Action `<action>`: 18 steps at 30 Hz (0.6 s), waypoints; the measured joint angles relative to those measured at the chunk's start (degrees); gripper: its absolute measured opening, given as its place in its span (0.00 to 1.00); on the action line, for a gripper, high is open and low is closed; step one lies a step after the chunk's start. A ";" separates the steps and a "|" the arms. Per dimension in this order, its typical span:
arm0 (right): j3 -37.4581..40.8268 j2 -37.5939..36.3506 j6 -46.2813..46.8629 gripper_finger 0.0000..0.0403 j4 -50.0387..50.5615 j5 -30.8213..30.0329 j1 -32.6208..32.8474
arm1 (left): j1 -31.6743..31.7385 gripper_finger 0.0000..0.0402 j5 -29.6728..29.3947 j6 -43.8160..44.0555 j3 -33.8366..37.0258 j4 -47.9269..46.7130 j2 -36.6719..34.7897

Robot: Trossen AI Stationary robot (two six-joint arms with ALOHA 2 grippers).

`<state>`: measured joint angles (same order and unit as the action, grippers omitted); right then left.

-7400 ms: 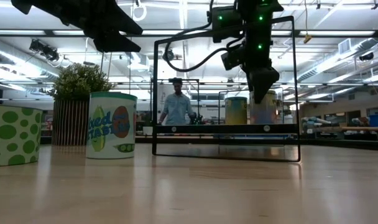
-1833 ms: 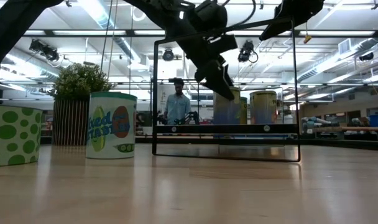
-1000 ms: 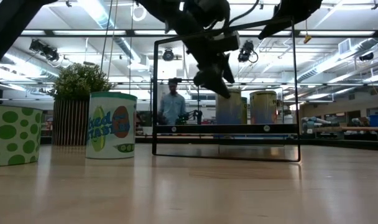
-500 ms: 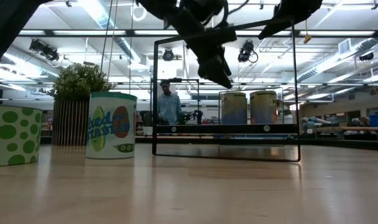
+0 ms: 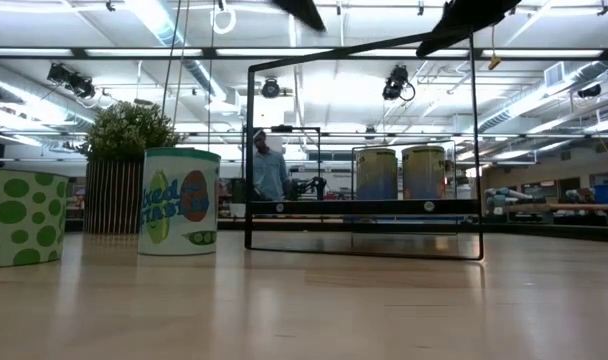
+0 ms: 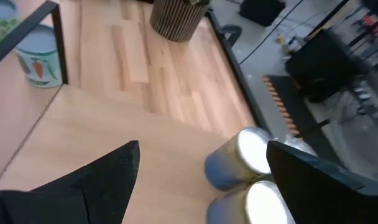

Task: Pick and place cans onto a shelf
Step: Put the canned tomatoes on the shelf

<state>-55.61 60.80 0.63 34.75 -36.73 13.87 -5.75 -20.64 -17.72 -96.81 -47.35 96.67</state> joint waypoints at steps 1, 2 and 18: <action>0.00 0.00 -0.46 0.89 -0.63 -0.97 0.24 | -1.45 0.97 1.19 2.78 -0.02 -0.61 -1.88; 0.00 0.00 -0.95 0.89 -1.39 -1.61 0.43 | -2.90 0.97 3.04 5.63 -0.01 -1.58 -3.21; 0.00 -0.02 -5.36 0.89 -5.48 -1.08 0.76 | -23.96 0.97 5.39 57.19 10.48 -20.97 -8.20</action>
<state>-55.61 60.77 -4.72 29.27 -37.81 14.63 -29.71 -15.25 39.47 -86.33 -68.32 88.47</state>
